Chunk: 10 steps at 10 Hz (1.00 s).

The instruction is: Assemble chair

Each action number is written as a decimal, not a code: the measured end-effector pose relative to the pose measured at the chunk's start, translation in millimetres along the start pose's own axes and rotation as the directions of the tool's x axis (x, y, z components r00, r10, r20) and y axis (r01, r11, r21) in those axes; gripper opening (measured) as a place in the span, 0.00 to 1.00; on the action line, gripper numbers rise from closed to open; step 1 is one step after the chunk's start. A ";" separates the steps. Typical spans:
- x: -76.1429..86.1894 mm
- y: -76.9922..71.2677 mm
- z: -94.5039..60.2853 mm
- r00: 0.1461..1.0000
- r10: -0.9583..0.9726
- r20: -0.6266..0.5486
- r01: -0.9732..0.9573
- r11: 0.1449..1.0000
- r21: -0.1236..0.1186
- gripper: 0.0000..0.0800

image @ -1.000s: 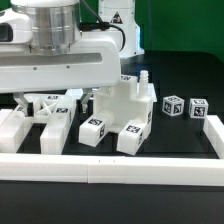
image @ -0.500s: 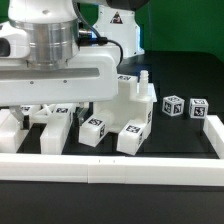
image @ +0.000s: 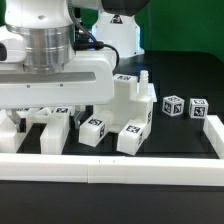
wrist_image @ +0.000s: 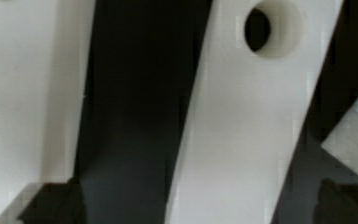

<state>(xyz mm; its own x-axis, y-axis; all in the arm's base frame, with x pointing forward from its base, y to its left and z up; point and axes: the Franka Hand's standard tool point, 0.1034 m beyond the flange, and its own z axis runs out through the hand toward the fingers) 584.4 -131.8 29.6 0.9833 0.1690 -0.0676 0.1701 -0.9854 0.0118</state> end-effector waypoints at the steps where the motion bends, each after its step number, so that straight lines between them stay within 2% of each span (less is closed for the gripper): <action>1: 0.1 1.6 5.5 1.000 0.022 0.006 -0.022 1.000 0.000 0.81; 8: 2.3 -0.2 9.3 0.999 0.054 -0.002 -0.054 0.999 -0.007 0.81; 10: -7.8 -3.2 16.1 0.997 0.080 0.023 -0.080 0.997 0.006 0.81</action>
Offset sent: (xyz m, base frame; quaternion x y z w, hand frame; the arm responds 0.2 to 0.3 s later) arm -0.0023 0.0010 -0.0061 -0.0034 -0.0001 0.0061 1.0000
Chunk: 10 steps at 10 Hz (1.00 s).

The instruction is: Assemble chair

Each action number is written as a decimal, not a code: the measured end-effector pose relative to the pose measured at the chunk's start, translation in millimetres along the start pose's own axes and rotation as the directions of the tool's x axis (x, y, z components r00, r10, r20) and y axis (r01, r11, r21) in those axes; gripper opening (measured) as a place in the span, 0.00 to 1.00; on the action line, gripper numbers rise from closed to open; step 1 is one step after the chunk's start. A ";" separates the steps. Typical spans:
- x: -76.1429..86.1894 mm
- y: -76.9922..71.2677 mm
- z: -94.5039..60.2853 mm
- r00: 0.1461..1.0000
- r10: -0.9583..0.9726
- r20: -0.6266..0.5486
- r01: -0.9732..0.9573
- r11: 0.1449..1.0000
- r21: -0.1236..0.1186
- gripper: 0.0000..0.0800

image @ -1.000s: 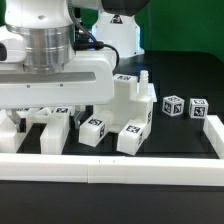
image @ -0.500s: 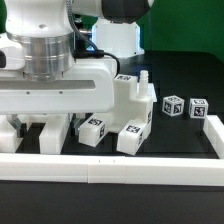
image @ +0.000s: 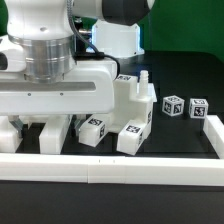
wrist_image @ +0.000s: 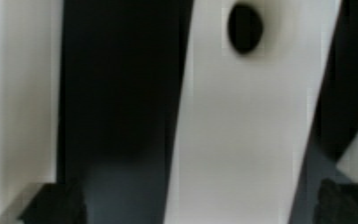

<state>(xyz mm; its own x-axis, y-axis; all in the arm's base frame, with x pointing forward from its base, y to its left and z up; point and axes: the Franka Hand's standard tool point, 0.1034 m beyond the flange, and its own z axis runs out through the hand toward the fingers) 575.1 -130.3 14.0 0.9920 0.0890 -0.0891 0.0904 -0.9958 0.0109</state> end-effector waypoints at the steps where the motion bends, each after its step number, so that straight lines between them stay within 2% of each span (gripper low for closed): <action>1: -4.0 -1.7 3.3 1.000 0.010 0.008 -0.010 1.000 0.003 0.81; 3: -10.1 -6.2 9.0 1.000 0.008 0.020 -0.008 1.000 0.006 0.81; 6: -10.2 -6.4 9.8 1.000 0.007 0.017 -0.007 1.000 0.004 0.78; 8: -8.5 -11.9 9.9 1.000 0.009 0.016 -0.009 1.000 0.006 0.35; 10: -5.3 -18.9 9.4 1.000 0.012 0.013 -0.012 1.000 0.009 0.36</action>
Offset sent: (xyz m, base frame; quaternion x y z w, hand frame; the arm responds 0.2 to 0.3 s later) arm -0.0115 0.0093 -0.0109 -0.0083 0.0099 0.0160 0.9998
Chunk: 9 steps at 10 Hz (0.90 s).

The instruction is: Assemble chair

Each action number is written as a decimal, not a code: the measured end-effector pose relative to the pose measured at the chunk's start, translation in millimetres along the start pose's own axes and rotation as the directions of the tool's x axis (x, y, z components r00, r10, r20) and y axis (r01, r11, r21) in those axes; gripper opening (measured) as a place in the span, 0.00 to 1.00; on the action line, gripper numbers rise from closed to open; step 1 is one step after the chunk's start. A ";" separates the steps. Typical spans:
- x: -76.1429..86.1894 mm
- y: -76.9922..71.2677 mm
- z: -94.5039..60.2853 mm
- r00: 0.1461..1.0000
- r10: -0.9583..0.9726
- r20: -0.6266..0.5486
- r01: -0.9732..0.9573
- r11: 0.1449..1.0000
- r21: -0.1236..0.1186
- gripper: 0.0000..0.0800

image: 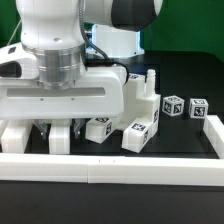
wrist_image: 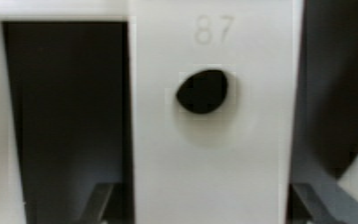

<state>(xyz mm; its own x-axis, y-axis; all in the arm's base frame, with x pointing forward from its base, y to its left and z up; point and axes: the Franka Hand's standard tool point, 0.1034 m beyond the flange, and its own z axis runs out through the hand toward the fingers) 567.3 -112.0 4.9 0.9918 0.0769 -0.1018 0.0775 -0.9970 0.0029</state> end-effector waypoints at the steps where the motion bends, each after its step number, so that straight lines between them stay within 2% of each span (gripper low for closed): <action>1: 2.5 -5.3 -0.6 1.000 0.004 -0.002 -0.004 1.000 0.002 0.36; 3: 7.0 -8.7 -4.4 1.000 0.001 -0.008 -0.001 1.000 0.002 0.36; 6: 12.4 -8.7 -25.2 0.999 -0.023 -0.030 0.023 1.000 0.002 0.36; 9: 7.1 -2.3 -60.5 0.998 -0.016 -0.061 0.017 1.000 0.009 0.36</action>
Offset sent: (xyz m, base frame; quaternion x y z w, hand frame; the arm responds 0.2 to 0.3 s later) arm 0.0134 0.0007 0.0233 0.0037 -0.0155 0.0058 0.9999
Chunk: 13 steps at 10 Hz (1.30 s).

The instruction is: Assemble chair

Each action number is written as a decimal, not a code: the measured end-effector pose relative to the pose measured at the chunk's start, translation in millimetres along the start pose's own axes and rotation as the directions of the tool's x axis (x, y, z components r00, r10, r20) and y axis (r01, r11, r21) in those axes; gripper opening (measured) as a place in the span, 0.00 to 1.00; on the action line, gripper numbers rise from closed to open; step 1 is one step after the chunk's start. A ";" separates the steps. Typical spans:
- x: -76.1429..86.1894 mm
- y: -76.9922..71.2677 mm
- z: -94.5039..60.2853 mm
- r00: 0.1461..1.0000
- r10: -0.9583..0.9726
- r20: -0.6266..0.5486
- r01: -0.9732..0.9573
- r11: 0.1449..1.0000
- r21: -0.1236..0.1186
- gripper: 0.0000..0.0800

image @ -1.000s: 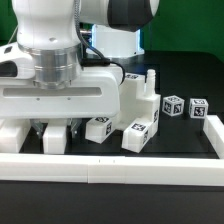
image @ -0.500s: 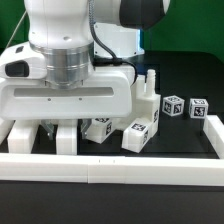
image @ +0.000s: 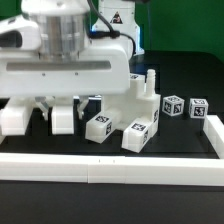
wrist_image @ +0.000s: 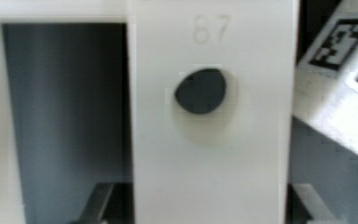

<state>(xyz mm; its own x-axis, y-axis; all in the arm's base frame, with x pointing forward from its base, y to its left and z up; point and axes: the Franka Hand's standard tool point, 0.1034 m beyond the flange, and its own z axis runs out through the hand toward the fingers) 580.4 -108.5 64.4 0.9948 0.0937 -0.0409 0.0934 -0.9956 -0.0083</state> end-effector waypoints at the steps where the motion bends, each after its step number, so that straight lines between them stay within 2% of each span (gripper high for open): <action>1: -1.6 -0.2 -8.9 1.000 0.004 0.001 -0.004 1.000 0.008 0.36; 2: -0.9 0.9 -16.4 1.000 0.007 -0.006 -0.007 1.000 0.010 0.36; 3: -0.2 0.9 -17.7 1.000 0.013 -0.009 -0.013 1.000 0.010 0.36; 6: -1.7 0.4 -13.6 0.998 0.064 -0.002 -0.064 0.998 0.012 0.36; 8: -14.2 6.1 -14.9 0.975 0.205 0.083 -0.208 0.977 0.039 0.36; 10: -22.9 9.5 -26.6 0.972 0.213 0.095 -0.219 0.974 0.051 0.36; 12: -30.0 -1.1 -49.8 0.966 0.241 0.089 -0.247 0.967 0.069 0.36; 13: -32.3 -8.6 -55.9 0.966 0.249 0.073 -0.254 0.964 0.073 0.36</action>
Offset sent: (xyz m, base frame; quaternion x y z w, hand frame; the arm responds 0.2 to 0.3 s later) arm 0.0000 0.0000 0.0000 0.0000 0.0000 0.0650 0.9979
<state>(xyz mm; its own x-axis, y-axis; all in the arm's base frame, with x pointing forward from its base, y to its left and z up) 549.8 -103.2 121.6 0.9809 -0.1568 -0.1147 -0.1656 -0.9837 -0.0708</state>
